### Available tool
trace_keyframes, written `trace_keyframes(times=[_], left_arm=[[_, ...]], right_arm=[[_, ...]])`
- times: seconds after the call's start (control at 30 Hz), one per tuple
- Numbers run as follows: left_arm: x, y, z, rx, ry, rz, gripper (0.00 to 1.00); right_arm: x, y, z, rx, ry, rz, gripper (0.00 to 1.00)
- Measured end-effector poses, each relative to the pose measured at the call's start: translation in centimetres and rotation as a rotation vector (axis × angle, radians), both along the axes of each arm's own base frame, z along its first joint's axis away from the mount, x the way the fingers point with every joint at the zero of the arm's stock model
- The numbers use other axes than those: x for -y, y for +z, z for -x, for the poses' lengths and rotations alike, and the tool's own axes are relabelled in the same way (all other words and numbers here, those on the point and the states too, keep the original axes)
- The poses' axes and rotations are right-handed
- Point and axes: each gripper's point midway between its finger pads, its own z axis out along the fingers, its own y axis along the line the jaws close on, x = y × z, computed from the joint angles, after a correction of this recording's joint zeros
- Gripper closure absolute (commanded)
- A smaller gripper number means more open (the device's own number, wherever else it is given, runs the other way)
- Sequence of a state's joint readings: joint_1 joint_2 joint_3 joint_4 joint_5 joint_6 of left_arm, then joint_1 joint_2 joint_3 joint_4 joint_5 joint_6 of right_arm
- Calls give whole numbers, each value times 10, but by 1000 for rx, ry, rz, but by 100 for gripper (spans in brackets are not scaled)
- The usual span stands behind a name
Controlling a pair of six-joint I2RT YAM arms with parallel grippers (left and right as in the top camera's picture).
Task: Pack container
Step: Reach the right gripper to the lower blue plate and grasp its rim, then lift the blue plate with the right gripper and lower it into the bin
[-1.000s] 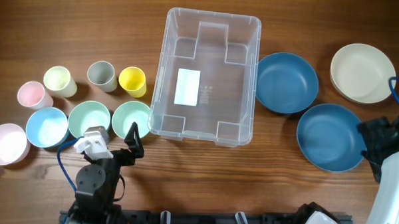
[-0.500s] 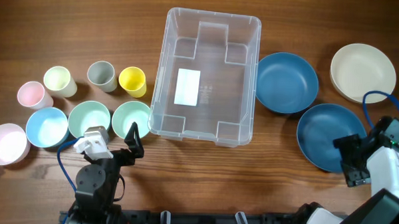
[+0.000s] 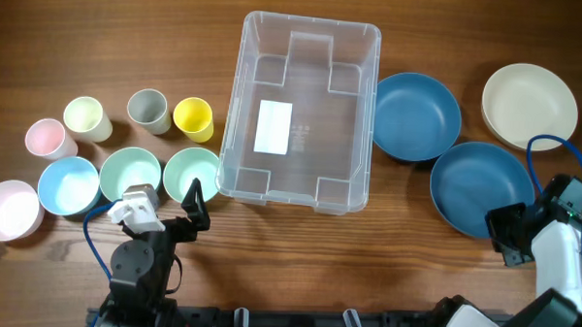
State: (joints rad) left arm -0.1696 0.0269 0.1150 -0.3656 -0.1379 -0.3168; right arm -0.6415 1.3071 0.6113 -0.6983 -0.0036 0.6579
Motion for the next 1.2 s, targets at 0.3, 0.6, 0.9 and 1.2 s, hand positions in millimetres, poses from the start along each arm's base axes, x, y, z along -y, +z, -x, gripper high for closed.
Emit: trace_keyframes(times=[0.3, 0.6, 0.9, 1.2], left_arm=[[0, 0, 0, 0, 0, 0, 0], [0, 0, 0, 0, 0, 0, 0], [0, 0, 0, 0, 0, 0, 0], [0, 0, 0, 0, 0, 0, 0]], right_arm=[[-2, 76, 0, 147, 45, 110, 96], [-43, 278, -69, 709, 363, 249, 96], [-157, 303, -140, 826, 817, 74, 96], [-289, 227, -216, 759, 1163, -17, 96]])
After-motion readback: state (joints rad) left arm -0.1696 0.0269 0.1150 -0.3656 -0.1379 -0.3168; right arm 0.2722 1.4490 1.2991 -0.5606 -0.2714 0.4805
